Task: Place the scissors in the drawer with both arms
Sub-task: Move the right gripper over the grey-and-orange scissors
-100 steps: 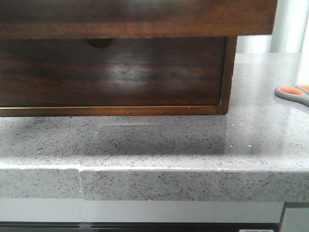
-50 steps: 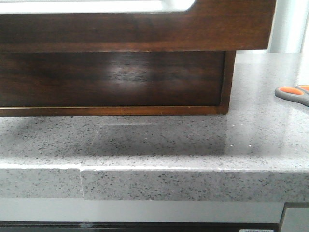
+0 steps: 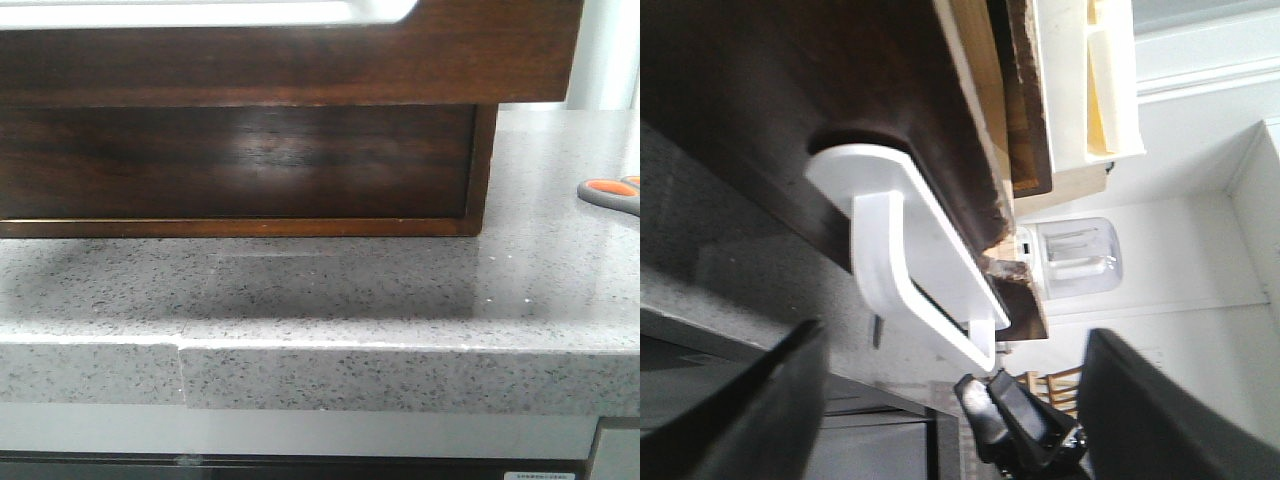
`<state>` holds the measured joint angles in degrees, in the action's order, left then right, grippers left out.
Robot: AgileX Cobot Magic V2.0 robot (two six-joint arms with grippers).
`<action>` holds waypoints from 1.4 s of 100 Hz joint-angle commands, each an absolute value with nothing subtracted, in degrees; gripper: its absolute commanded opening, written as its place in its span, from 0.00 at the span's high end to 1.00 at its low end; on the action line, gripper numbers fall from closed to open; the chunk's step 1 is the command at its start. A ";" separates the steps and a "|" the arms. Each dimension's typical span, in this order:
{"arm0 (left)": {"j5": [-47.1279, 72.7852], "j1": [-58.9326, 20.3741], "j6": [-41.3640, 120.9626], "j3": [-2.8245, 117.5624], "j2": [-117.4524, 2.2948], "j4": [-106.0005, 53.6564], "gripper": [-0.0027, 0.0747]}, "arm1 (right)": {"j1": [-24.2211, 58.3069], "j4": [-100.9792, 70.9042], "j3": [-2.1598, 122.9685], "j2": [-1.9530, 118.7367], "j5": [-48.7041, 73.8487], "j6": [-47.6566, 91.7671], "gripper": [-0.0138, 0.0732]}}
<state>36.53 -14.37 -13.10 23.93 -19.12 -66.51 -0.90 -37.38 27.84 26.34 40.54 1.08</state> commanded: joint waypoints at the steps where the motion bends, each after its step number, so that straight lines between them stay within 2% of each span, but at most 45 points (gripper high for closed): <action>1: 35.54 -14.84 -15.22 25.90 -17.99 -64.78 0.52 | -1.21 -38.24 30.40 27.09 37.09 1.81 0.31; 22: 35.21 -14.84 -10.40 26.26 -15.48 -63.23 0.99 | -1.21 -31.31 37.29 27.09 36.73 3.28 0.31; 43: 35.76 -14.84 -1.06 30.04 -15.08 -59.17 0.99 | -1.21 -22.97 45.56 32.62 40.96 3.18 0.31; 71: 45.50 -14.84 3.52 41.23 -15.63 -30.62 0.99 | -1.21 -11.90 52.13 44.82 52.65 0.00 0.31; 82: 46.59 -14.84 7.61 45.11 -16.16 -24.64 0.99 | -1.21 -9.43 53.93 49.83 55.41 -0.66 0.31; 99: 46.87 -14.84 14.91 48.36 -17.26 -23.55 0.99 | -1.21 -9.32 56.90 59.32 56.27 -0.66 0.31; 140: 50.04 -14.84 18.54 48.74 -17.51 -23.66 0.99 | -1.21 -7.32 60.66 75.51 50.07 -0.66 0.31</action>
<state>53.42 -14.37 17.98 46.98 -16.13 -22.47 -0.90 -7.84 58.78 74.49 53.68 -0.67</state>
